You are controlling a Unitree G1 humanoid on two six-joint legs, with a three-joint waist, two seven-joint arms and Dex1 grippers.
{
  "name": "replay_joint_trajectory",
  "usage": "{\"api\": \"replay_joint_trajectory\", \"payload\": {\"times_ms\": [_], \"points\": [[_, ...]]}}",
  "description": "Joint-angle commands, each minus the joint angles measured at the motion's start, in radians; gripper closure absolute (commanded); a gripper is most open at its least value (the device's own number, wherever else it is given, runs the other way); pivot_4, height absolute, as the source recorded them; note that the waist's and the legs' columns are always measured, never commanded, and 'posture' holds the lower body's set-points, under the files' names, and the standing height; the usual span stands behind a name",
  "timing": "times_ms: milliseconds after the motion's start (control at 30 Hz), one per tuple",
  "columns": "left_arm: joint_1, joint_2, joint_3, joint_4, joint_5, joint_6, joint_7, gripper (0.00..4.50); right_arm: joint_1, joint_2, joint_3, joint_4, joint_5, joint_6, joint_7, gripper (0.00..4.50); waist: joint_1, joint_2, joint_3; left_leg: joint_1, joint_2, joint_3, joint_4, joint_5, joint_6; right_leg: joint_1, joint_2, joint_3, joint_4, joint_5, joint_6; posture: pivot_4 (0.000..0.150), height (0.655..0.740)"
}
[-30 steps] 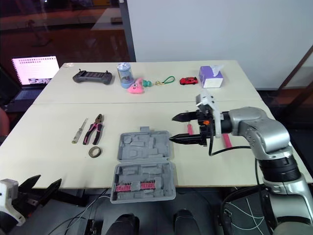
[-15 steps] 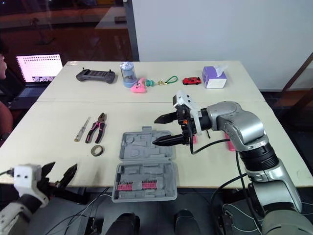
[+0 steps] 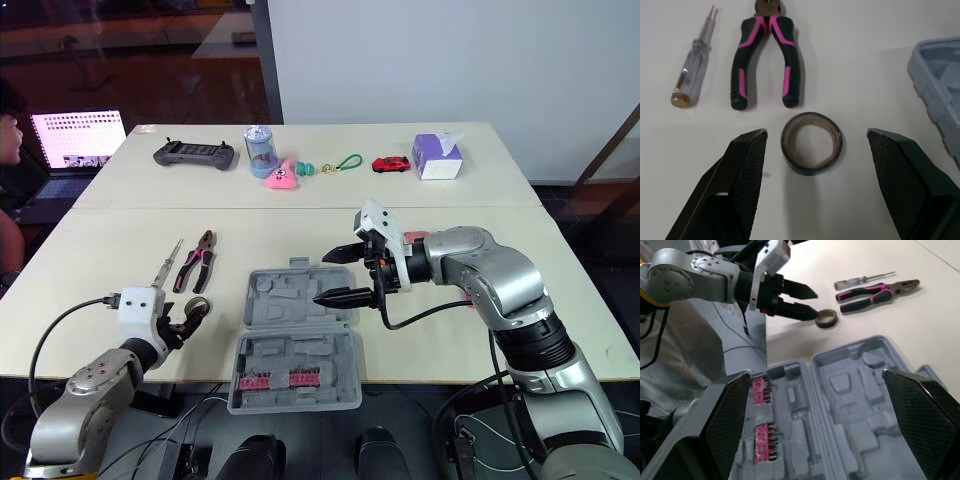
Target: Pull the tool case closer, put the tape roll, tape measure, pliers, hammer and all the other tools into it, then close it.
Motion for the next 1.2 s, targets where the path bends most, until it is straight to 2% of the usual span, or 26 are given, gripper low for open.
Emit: {"api": "replay_joint_trajectory", "payload": {"times_ms": [33,267,733,1067,1167,1200], "points": [[-0.013,-0.015,-0.015,-0.04,0.015,0.029,0.031,1.12,-0.021,-0.017,-0.017,-0.033,0.01,0.005,0.001,0.0,0.001,0.0,0.0,-0.001,0.0,0.0,0.0,0.0,0.0,0.0,0.0,0.0,0.0,0.0,0.0,0.15,0.74],[-0.041,-0.041,-0.039,-0.018,0.025,0.028,0.032,1.12,-0.043,-0.025,0.005,-0.019,-0.009,-0.001,0.008,0.0,0.001,0.0,0.0,-0.007,0.0,0.0,0.001,0.0,-0.001,-0.007,0.0,0.0,0.001,0.0,0.0,0.15,0.74],[-0.14,-0.028,-0.061,0.151,0.049,-0.01,-0.015,1.12,-0.074,-0.012,0.017,-0.004,-0.029,0.001,-0.013,0.0,0.002,0.0,0.0,-0.008,0.0,-0.001,0.002,0.001,-0.002,-0.007,0.0,-0.001,0.001,0.001,0.0,0.15,0.74],[-0.156,-0.039,-0.057,0.194,0.046,-0.014,-0.016,1.12,-0.095,-0.03,0.029,-0.001,-0.043,0.003,-0.004,0.0,0.003,0.0,0.0,-0.008,0.0,-0.001,0.001,0.001,-0.002,-0.008,0.0,-0.001,0.001,0.001,0.0,0.15,0.74],[-0.153,-0.04,-0.045,0.2,0.039,-0.021,-0.02,1.91,-0.097,-0.026,0.038,0.009,-0.061,-0.008,-0.01,0.0,0.002,0.0,0.0,-0.008,0.0,-0.001,0.001,0.001,-0.002,-0.008,0.0,-0.001,0.001,0.001,0.0,0.15,0.74],[-0.153,-0.038,-0.043,0.201,0.038,-0.023,-0.022,2.42,-0.098,-0.026,0.04,0.013,-0.066,-0.008,-0.012,0.0,0.002,0.0,0.0,-0.008,0.0,-0.001,0.001,0.001,-0.002,-0.008,0.0,-0.001,0.001,0.001,0.0,0.15,0.74]]}}
